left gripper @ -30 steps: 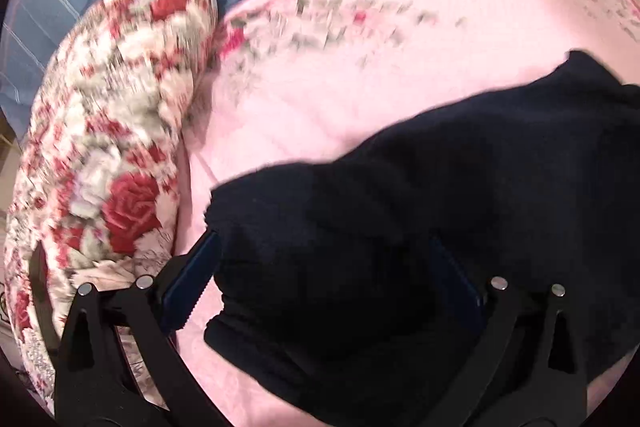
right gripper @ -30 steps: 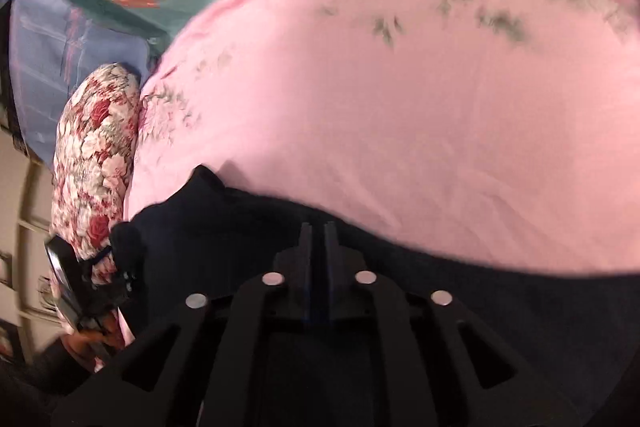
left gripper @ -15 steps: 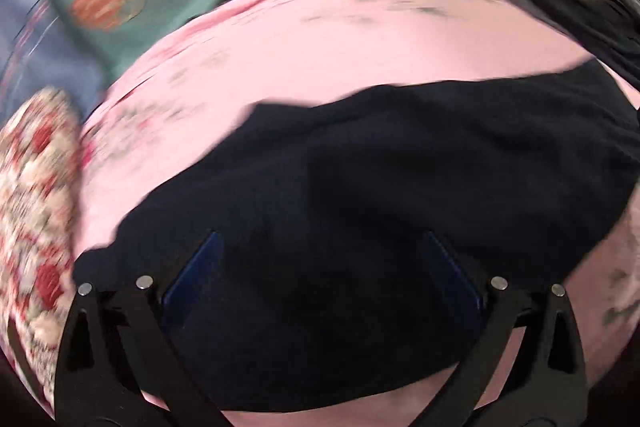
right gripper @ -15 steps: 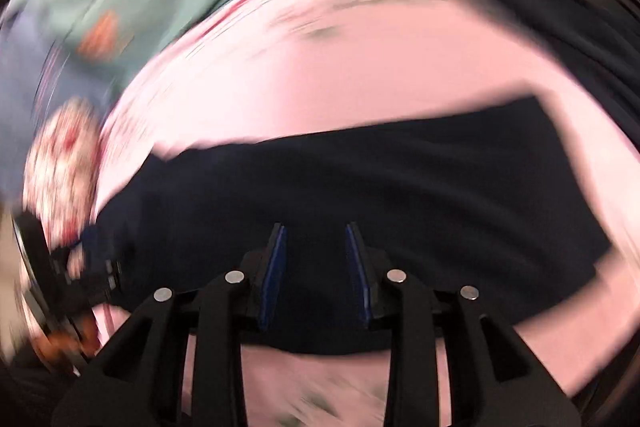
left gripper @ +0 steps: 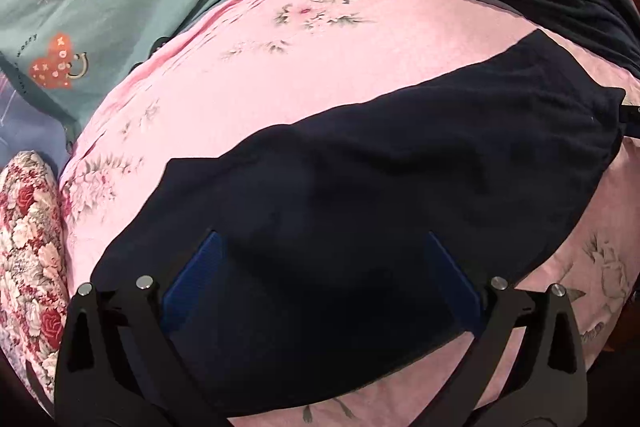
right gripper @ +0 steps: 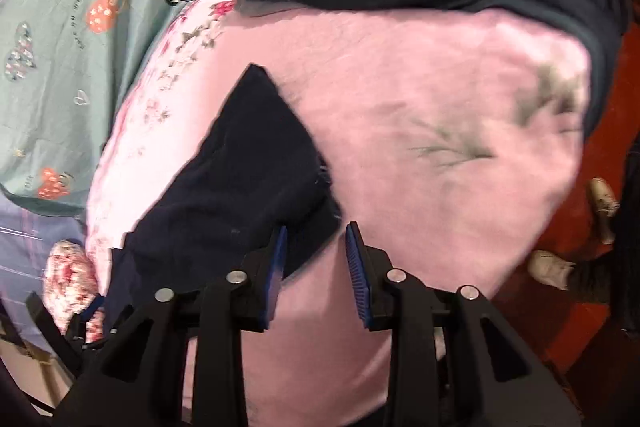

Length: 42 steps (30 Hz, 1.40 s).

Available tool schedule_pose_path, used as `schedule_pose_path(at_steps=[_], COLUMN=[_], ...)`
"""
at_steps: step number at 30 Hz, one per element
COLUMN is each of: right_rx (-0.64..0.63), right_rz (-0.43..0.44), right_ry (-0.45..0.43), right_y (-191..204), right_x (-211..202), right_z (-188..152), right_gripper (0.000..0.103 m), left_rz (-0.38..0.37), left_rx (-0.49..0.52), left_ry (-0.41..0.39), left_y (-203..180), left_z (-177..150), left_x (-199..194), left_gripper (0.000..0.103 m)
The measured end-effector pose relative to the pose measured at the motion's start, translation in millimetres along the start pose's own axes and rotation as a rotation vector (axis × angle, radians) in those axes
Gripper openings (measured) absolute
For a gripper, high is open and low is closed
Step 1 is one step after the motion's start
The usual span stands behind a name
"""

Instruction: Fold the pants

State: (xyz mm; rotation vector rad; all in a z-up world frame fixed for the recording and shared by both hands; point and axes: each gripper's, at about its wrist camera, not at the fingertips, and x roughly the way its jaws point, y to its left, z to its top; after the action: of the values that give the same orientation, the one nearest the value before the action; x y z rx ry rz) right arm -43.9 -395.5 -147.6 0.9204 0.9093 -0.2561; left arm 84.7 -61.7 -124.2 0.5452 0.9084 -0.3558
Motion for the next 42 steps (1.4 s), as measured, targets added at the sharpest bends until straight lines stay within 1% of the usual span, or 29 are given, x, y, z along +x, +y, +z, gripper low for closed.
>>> schedule_pose_path(at_steps=[2, 3, 4, 5, 7, 9, 10, 12, 13, 14, 15, 16, 18, 19, 20, 21, 22, 24, 26, 29, 30, 33, 35, 37, 38, 39, 40, 41, 42], right_rx=[0.042, 0.044, 0.036, 0.023, 0.044, 0.067, 0.046, 0.021, 0.029, 0.056, 0.100, 0.152, 0.220, 0.243, 0.277, 0.303, 0.317, 0.328, 0.333, 0.272, 0.262, 0.263, 0.223, 0.256, 0.303, 0.320, 0.326, 0.324, 0.315], right_rz=[0.053, 0.058, 0.061, 0.063, 0.095, 0.141, 0.171, 0.186, 0.177, 0.144, 0.106, 0.134, 0.179, 0.213, 0.300, 0.342, 0.352, 0.338, 0.336, 0.235, 0.220, 0.231, 0.208, 0.181, 0.193, 0.201, 0.191, 0.184, 0.186], right_ry=[-0.007, -0.010, -0.011, -0.003, -0.001, -0.024, -0.061, -0.099, -0.099, -0.076, -0.032, -0.011, -0.020, -0.031, -0.053, -0.077, -0.092, -0.050, -0.009, -0.010, -0.015, -0.031, -0.048, -0.006, 0.003, -0.008, -0.013, -0.017, -0.028], right_y=[-9.6, -10.4, -11.1, -13.5, -18.9, -17.4, -9.4, -1.0, -2.9, -12.1, -25.7, -38.1, -46.5, -48.8, -52.4, -54.8, -56.0, -54.4, -48.4, -31.5, -30.3, -20.2, -11.2, -16.5, -22.4, -24.4, -24.4, -23.7, -21.8], right_x=[0.5, 0.5, 0.6, -1.7, -5.2, -18.6, -31.4, -41.2, -38.3, -27.8, -13.2, -6.0, -15.7, -22.5, -30.8, -35.6, -37.3, -28.4, -16.8, -12.6, -12.4, -12.1, -10.3, 1.5, 7.7, 8.3, 8.5, 8.6, 7.0], right_z=[3.2, 4.2, 4.8, 5.4, 5.9, 10.9, 14.9, 17.1, 15.5, 11.8, 6.7, 1.6, 0.4, 1.0, 1.3, 1.2, 1.5, 4.4, 3.7, 4.5, 3.9, 5.4, 7.4, 6.7, 4.9, 3.9, 4.6, 5.2, 6.4], right_gripper=[0.031, 0.029, 0.026, 0.014, 0.009, 0.008, 0.008, 0.008, 0.008, 0.008, 0.008, 0.008, 0.014, 0.022, 0.047, 0.056, 0.058, 0.058, 0.058, 0.060, 0.060, 0.055, 0.053, 0.051, 0.047, 0.046, 0.038, 0.019, 0.018], left_rz=[0.005, 0.010, 0.014, 0.016, 0.018, 0.015, 0.013, 0.002, 0.007, 0.010, 0.005, -0.001, -0.004, -0.005, -0.003, -0.002, -0.003, -0.006, 0.011, 0.017, 0.023, 0.034, 0.040, 0.055, 0.063, 0.073, 0.080, 0.089, 0.096], left_rx=[-0.005, -0.004, -0.004, -0.005, -0.010, -0.007, -0.002, 0.014, 0.019, 0.020, 0.014, 0.001, -0.005, 0.004, 0.015, 0.019, 0.020, 0.023, 0.030, 0.005, -0.007, -0.034, -0.053, -0.070, -0.077, -0.091, -0.105, -0.121, -0.134], left_ry=[0.001, 0.002, 0.004, 0.006, -0.002, -0.011, -0.009, 0.025, 0.048, 0.084, 0.095, 0.095, 0.081, 0.077, 0.075, 0.073, 0.069, 0.059, 0.044, 0.045, 0.049, 0.051, 0.052, 0.049, 0.048, 0.048, 0.051, 0.055, 0.060], left_y=[0.3, -0.2, -0.6, -1.0, -1.3, -3.2, -5.2, -11.7, -13.5, -15.0, -14.4, -12.6, -11.1, -12.0, -13.4, -14.3, -15.0, -14.1, -10.8, -2.6, 2.3, 14.3, 22.2, 31.9, 37.2, 45.3, 53.1, 62.6, 69.3], left_z=[-0.4, -0.8, -0.9, -0.3, 1.5, 3.3, 3.3, -1.3, -3.5, -7.3, -9.5, -10.9, -11.3, -11.0, -10.4, -9.8, -9.5, -8.9, -8.8, -8.3, -8.9, -9.2, -10.4, -13.3, -14.8, -17.5, -20.1, -23.5, -26.5], left_x=[-2.8, -3.2, -3.2, -3.3, -6.0, -8.4, -7.3, 5.1, 11.6, 19.9, 21.4, 20.5, 16.9, 16.3, 16.5, 16.0, 15.4, 12.3, 8.7, 7.1, 7.1, 6.0, 4.8, 2.5, 1.6, 0.2, -0.4, 0.1, 1.2], left_gripper=[0.101, 0.101, 0.101, 0.101, 0.101, 0.101, 0.101, 0.101, 0.101, 0.101, 0.101, 0.101, 0.101, 0.101, 0.101, 0.101, 0.101, 0.101, 0.101, 0.101, 0.101, 0.101, 0.101, 0.101, 0.101, 0.101, 0.101, 0.101, 0.101])
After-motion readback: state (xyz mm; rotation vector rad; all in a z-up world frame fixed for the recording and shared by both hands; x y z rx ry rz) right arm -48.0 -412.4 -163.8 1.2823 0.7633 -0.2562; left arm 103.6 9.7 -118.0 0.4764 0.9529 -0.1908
